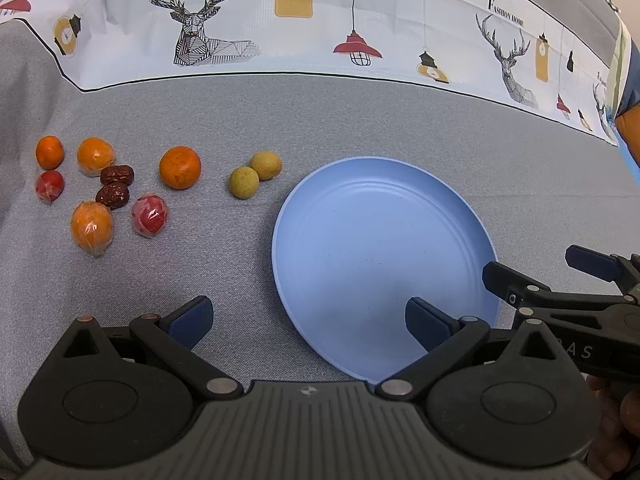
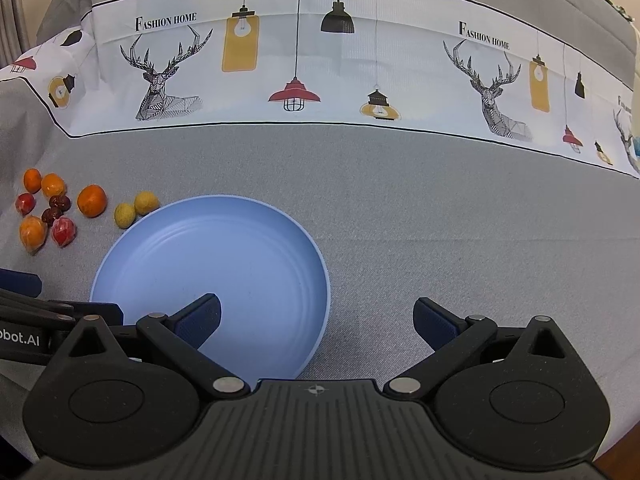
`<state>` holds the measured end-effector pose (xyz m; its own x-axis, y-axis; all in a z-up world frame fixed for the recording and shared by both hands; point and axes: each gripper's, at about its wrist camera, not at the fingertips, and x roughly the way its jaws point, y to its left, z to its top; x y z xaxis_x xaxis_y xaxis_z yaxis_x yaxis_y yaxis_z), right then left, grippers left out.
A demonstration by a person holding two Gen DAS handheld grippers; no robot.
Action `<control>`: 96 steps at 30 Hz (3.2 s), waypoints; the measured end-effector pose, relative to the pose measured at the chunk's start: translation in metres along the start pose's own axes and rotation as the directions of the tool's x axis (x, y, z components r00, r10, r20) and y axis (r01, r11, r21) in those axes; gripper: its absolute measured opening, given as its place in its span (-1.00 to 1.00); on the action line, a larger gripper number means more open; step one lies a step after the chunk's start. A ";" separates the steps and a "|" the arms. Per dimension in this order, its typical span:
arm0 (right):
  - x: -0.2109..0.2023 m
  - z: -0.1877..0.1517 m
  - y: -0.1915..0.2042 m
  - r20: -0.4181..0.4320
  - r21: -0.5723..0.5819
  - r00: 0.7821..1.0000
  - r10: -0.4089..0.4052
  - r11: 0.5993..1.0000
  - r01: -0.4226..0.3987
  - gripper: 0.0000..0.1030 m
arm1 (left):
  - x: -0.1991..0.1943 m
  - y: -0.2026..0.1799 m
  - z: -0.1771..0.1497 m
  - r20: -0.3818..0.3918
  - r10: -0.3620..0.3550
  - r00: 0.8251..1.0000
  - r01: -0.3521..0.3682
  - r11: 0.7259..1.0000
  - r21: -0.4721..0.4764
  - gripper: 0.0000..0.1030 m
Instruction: Organize fruits
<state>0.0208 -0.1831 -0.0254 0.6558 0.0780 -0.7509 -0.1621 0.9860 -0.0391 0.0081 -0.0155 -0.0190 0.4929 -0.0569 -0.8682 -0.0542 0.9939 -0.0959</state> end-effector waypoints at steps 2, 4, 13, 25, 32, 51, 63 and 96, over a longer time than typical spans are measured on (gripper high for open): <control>0.000 0.000 0.000 -0.001 0.000 1.000 0.000 1.000 0.000 0.97 | 0.000 0.000 0.000 -0.001 0.001 1.000 -0.001 1.000 0.001 0.99; 0.000 0.000 0.000 -0.002 0.001 1.000 0.001 1.000 -0.001 0.97 | 0.000 -0.001 -0.001 -0.002 0.002 1.000 -0.002 1.000 0.003 0.99; 0.000 0.000 0.000 -0.002 0.002 1.000 -0.001 1.000 0.001 0.97 | 0.000 -0.001 -0.001 0.002 0.001 1.000 -0.001 1.000 0.003 0.99; -0.007 0.006 -0.005 0.047 0.066 0.999 0.001 0.998 -0.004 0.36 | -0.021 0.006 0.004 0.078 -0.017 0.997 0.016 1.000 0.012 0.04; -0.013 0.019 0.006 0.109 0.129 0.991 0.080 0.987 -0.094 -0.12 | -0.061 0.043 0.039 0.187 -0.095 0.978 0.085 0.994 0.063 -0.63; -0.008 0.041 0.106 0.135 0.006 0.950 0.282 0.958 -0.285 -0.11 | -0.021 0.214 0.030 0.081 0.044 0.996 0.000 0.877 -0.481 -0.40; 0.034 0.056 0.157 0.065 -0.104 0.936 0.345 0.936 -0.337 -0.08 | -0.001 0.201 0.041 0.037 0.009 0.999 0.009 0.883 -0.469 -0.02; 0.070 0.073 0.189 -0.060 -0.137 0.932 0.357 0.922 -0.362 -0.39 | 0.024 0.178 0.046 -0.032 -0.010 0.999 -0.003 0.919 -0.394 0.09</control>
<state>0.0899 0.0193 -0.0367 0.5097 0.4158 -0.7532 -0.4875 0.8609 0.1454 0.0497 0.1645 -0.0344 0.4658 -0.0701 -0.8821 -0.3937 0.8764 -0.2775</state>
